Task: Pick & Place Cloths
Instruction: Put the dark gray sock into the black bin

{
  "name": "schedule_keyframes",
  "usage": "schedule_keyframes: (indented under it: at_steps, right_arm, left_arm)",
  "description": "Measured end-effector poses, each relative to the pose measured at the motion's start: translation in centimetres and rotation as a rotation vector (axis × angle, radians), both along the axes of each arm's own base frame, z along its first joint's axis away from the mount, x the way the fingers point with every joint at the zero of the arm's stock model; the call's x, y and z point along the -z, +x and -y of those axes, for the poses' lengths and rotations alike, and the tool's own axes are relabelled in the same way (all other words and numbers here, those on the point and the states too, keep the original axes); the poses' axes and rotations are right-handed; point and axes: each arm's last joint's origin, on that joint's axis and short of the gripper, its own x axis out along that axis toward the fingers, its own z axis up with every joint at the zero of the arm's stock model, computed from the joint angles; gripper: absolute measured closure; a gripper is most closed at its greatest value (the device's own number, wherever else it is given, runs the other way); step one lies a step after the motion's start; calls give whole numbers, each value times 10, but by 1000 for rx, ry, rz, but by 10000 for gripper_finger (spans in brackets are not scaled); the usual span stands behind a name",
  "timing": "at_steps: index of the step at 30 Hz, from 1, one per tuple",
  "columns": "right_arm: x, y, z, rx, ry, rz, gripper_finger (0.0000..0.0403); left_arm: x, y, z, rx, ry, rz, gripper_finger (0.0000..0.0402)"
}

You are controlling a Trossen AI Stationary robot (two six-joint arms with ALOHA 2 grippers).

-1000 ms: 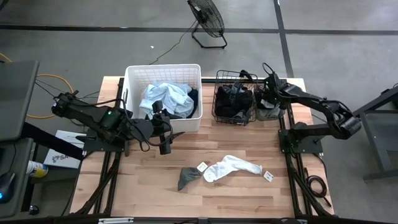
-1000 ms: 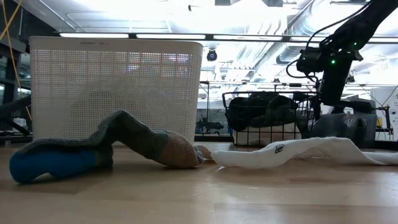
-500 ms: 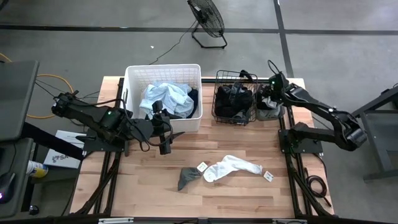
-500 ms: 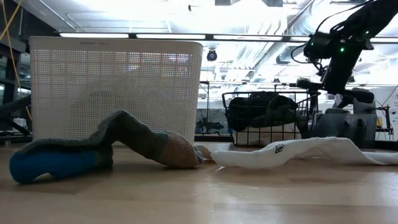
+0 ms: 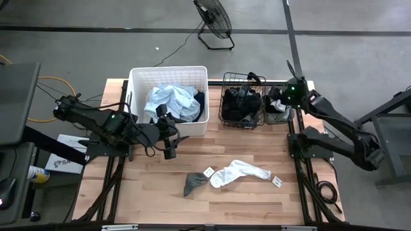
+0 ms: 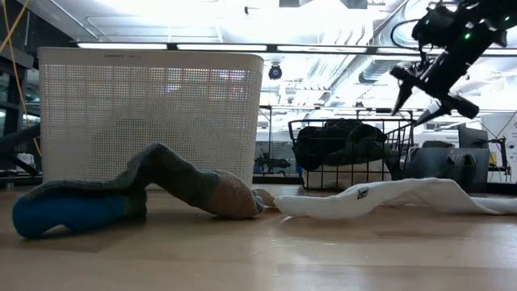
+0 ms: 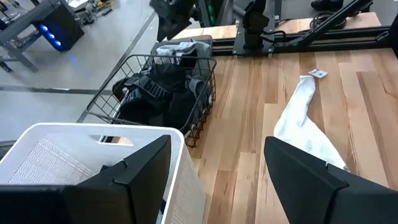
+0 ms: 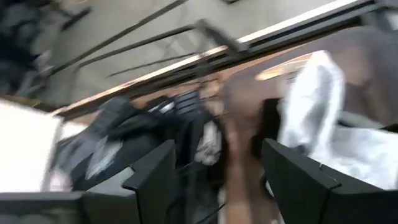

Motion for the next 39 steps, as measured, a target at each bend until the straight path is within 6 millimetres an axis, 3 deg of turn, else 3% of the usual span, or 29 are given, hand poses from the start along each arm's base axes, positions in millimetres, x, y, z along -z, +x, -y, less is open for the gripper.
schedule_keyframes:
  at_steps: [13, 23, 31, 39]
  right_arm:
    - [-28, 5, -51, -341, -148, 177, 173]
    - [-46, 11, -77, -580, -303, 299, 173]
    - [-55, 22, -95, -789, -430, 346, 173]
    - [-53, 36, -113, -992, -500, 307, 173]
  left_arm:
    - [1, 0, 1, 26, -41, -4, 147]
    - [9, -5, 1, 9, -149, -72, 147]
    - [17, -5, 2, -26, -258, -133, 147]
    - [30, 9, 10, 0, -306, -200, 147]
